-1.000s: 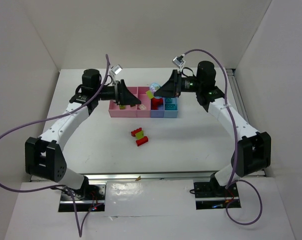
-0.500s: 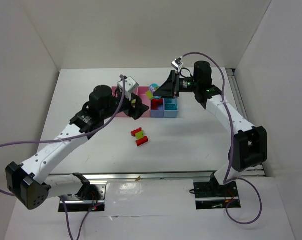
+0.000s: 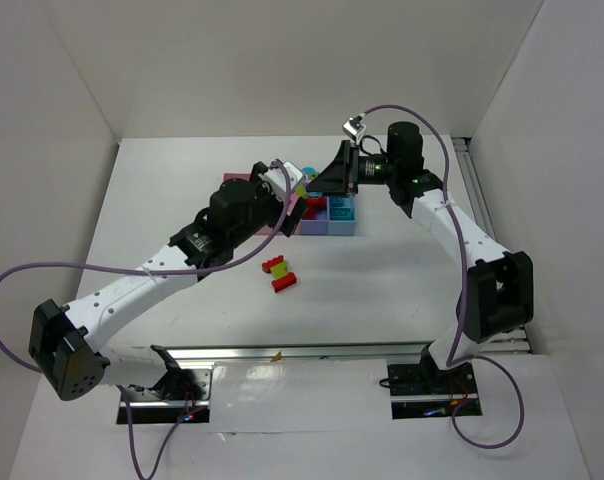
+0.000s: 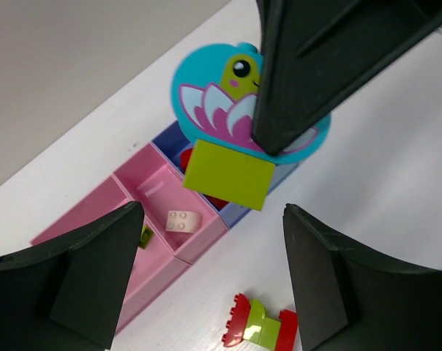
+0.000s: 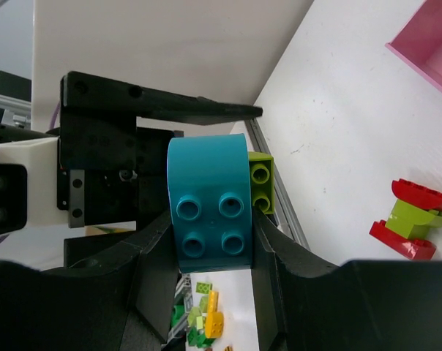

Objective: Sort the legos into containers by color

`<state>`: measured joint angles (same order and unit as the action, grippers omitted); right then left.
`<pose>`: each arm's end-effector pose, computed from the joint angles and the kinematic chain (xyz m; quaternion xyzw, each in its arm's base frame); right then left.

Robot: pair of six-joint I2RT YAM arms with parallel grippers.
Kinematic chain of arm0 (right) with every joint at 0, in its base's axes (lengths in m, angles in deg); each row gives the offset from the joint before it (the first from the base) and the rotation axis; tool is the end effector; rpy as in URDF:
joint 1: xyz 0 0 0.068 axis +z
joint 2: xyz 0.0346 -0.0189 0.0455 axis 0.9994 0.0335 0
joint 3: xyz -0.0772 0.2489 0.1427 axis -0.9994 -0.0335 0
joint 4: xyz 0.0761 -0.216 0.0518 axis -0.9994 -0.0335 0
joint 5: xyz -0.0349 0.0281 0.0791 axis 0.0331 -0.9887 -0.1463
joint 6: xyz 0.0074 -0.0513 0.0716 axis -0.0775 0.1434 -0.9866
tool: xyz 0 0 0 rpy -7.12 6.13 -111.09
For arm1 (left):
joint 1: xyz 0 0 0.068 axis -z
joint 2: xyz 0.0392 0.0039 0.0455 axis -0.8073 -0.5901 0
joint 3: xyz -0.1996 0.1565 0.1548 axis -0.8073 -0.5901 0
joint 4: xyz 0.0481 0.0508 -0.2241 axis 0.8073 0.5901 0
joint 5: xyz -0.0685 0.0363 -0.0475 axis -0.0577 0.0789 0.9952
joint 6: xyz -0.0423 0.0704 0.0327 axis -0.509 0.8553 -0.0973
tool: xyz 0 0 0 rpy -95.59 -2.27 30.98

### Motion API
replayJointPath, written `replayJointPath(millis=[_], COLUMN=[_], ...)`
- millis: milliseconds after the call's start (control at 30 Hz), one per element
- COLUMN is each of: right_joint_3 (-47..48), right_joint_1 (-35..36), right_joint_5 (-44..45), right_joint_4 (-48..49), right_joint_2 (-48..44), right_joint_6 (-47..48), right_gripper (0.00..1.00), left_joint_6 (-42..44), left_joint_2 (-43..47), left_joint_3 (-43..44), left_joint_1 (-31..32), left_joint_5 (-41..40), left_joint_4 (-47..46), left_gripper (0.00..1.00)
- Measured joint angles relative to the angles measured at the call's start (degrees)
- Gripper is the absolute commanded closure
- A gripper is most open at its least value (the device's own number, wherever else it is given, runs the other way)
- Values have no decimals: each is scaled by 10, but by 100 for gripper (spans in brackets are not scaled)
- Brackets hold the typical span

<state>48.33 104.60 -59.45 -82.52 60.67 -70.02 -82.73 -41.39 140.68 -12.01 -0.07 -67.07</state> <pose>0.3173 0.1675 0.3815 -0.1399 0.7290 0.6292 0.2304 0.2384 -0.2032 0.3934 0.2742 0.7031 -0.1700 0.6337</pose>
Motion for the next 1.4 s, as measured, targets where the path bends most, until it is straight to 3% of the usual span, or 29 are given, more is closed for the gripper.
replayJointPath(millis=[233, 300, 433, 800, 1033, 1167, 1233, 1400], right_joint_3=[0, 0, 0, 0, 0, 0, 0, 0], right_joint_1=[0, 0, 3, 4, 5, 5, 5, 6], right_joint_5=[0, 0, 0, 0, 0, 0, 0, 5], right_joint_4=[0, 0, 0, -4, -7, -10, -11, -21], right_joint_2=[0, 0, 0, 3, 5, 6, 6, 7], right_joint_6=[0, 0, 0, 3, 4, 4, 4, 9], right_gripper=[81, 81, 81, 81, 81, 81, 81, 81], left_joint_6=[3, 1, -2, -16, -26, -27, -28, -37], left_joint_2=[-1, -1, -2, -6, -6, -6, -6, -6], left_joint_3=[0, 0, 1, 1, 1, 1, 1, -1], left_joint_1=[-1, -3, -5, -7, -15, -20, -24, -36], left_joint_5=[-12, -1, 22, 53, 58, 64, 73, 91], left_joint_4=[-34, -33, -33, -42, -47, -44, -44, -42], left_gripper=[20, 29, 36, 36, 57, 76, 97, 100])
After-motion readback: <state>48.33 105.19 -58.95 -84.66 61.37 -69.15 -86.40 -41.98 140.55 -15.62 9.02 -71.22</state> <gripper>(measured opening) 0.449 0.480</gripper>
